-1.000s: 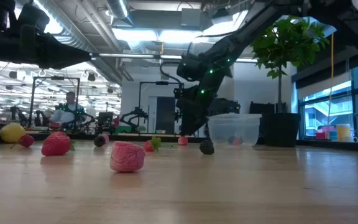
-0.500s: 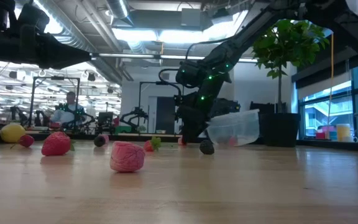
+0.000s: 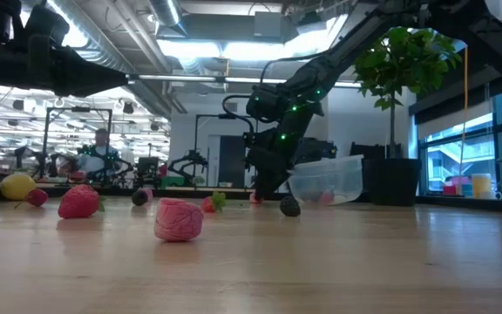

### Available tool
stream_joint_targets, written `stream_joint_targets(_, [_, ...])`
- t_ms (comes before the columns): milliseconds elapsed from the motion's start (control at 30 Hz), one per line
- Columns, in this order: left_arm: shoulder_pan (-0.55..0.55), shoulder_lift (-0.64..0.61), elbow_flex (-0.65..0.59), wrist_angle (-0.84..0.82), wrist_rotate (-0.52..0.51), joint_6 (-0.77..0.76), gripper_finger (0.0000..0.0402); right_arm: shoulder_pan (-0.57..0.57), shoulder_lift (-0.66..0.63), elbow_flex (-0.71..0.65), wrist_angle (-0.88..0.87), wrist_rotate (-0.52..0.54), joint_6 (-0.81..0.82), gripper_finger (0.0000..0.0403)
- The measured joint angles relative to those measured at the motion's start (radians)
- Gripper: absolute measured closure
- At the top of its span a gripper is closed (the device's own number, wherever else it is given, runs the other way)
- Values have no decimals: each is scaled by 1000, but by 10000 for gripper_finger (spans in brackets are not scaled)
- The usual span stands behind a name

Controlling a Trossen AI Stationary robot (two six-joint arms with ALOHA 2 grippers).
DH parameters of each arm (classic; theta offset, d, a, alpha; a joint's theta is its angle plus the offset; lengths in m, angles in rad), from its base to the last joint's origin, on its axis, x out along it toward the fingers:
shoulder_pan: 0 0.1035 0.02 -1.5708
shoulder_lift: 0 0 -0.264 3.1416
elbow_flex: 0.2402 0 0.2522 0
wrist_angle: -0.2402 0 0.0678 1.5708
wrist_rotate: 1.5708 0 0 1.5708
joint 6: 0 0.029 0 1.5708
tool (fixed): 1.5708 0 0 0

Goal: Pick and placing Produce into tupperware
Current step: Put the right peach into the transparent bin

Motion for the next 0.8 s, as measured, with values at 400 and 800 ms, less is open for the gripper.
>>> stream_joint_targets(400, [0,0,0,0,0,0,244,0,0,1,-2,0,-2,347])
stream_joint_targets(800, [0,0,0,0,0,0,244,0,-3,3,-46,1,1,366])
